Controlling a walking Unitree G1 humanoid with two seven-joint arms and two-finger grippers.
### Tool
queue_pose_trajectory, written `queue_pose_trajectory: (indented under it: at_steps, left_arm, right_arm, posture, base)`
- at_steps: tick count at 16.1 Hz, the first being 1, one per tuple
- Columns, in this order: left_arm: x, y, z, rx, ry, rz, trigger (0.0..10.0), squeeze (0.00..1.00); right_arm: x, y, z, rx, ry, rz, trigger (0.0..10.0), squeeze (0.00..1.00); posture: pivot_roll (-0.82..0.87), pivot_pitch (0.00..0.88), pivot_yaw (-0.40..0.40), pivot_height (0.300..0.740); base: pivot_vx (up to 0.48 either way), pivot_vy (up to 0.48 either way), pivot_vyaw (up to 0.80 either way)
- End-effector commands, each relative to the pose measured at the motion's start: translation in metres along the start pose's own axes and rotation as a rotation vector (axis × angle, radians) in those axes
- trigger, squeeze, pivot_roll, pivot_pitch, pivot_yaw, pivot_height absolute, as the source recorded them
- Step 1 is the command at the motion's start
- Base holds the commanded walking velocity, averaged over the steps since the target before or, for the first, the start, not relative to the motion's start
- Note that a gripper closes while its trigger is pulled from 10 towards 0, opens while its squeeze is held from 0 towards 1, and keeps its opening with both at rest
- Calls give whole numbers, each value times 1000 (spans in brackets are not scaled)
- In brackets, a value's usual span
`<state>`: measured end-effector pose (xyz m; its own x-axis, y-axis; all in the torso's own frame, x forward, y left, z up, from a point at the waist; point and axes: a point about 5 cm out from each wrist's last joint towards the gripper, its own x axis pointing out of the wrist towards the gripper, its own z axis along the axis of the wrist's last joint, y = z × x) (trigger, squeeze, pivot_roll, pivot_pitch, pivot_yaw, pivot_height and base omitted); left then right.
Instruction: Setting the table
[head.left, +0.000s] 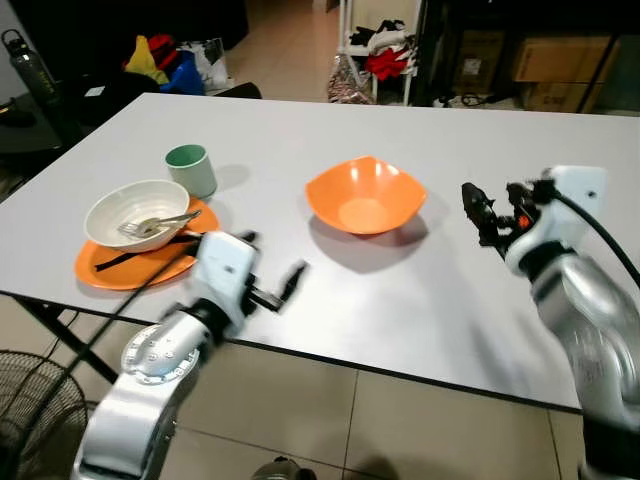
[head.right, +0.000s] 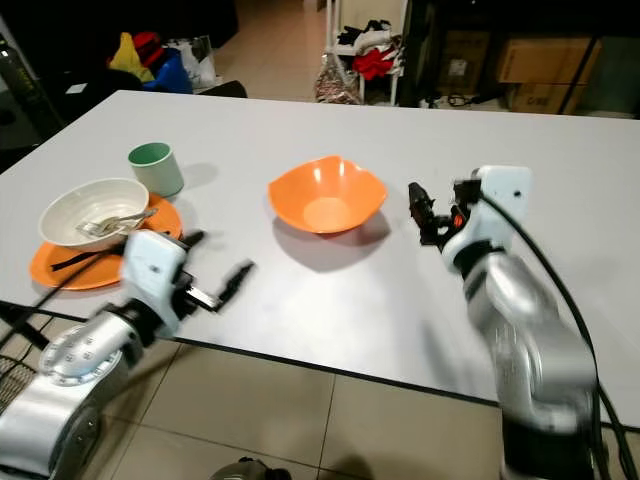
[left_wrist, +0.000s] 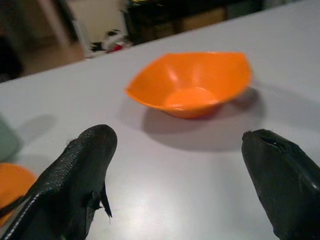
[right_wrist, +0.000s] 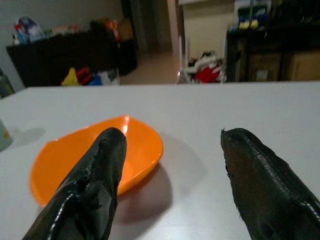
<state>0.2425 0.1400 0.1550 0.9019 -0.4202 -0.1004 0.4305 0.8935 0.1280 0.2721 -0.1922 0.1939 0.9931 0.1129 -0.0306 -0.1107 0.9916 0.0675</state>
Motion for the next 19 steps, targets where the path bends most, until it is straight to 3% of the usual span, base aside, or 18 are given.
queue_pose_trajectory:
  at_steps: [1,2,4,8,12,19]
  left_arm:
    - [-2,3,5,6,-20,38,10000,0]
    - [-2,3,7,-15,-34,70,10000,0]
    - [-6,4,3,30,-28,92,10000,0]
    - [-11,5,-1,53,-2,119,10000,0]
    - [-12,4,2,24,-23,159,10000,0]
    - [-13,0,1,19,-24,162,10000,0]
  right_arm:
    - [-5,7,-2,-13,-3,9,10000,0]
    - [-23,18,-9,-14,1,16,10000,0]
    - [-36,38,-19,-66,24,72,10000,0]
    - [-44,46,-20,-63,35,115,10000,0]
    - [-49,48,-26,-69,61,145,10000,0]
    - [-47,58,-22,-15,45,207,10000,0]
  posture:
    - [81,0,118,740]
    - [77,0,118,740]
    - [66,0,121,740]
    - [73,0,114,740]
    - [88,0,98,740]
    - [92,0,90,740]
  base:
    - [0,0,0]
    - [0,0,800]
    - [0,0,800]
    - [0,0,800]
    - [0,0,800]
    - [0,0,800]
